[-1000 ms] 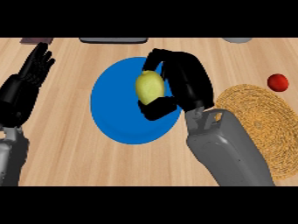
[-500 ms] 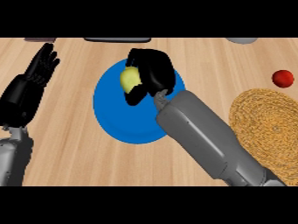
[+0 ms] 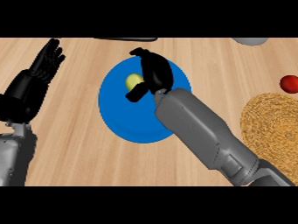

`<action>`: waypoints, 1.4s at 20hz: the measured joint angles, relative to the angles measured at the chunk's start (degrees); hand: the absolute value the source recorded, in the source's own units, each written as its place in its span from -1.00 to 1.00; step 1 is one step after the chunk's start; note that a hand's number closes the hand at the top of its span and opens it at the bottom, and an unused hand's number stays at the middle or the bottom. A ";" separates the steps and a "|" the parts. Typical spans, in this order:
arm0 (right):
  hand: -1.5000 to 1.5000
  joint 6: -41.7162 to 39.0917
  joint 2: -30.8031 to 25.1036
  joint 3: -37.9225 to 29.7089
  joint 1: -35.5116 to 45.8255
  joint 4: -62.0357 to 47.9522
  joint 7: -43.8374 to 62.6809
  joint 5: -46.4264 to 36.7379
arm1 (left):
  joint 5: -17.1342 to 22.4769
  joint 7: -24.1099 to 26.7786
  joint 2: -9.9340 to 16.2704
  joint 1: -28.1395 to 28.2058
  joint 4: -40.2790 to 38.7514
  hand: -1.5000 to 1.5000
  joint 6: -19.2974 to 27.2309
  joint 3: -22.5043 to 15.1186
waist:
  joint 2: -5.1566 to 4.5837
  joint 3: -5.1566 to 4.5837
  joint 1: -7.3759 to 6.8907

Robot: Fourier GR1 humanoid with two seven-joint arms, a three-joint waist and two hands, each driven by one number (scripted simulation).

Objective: Pick the lemon from the placemat and place it in the plate

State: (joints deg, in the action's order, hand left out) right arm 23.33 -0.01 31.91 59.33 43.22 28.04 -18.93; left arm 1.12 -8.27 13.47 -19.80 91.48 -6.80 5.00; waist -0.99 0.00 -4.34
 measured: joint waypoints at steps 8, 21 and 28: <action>-1.00 10.55 0.01 -1.08 2.09 -2.15 -10.13 11.96 | -0.24 1.28 -0.33 0.21 -0.77 0.00 -0.34 -0.19 | -0.18 0.01 -0.43; -1.00 11.77 -2.91 -11.96 -3.55 3.13 -23.03 24.43 | -0.68 0.36 0.07 3.33 1.26 0.00 0.84 1.71 | 0.92 0.01 3.69; -1.00 4.03 -10.86 -16.38 -14.16 12.89 -27.41 26.63 | -0.21 0.98 0.21 5.15 2.16 0.00 0.21 2.54 | 1.08 0.02 4.50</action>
State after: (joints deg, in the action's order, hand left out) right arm 27.36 -10.87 15.53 45.17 56.11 0.63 7.70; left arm 0.91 -7.29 13.68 -14.65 93.64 -6.59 7.54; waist 0.09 0.02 0.16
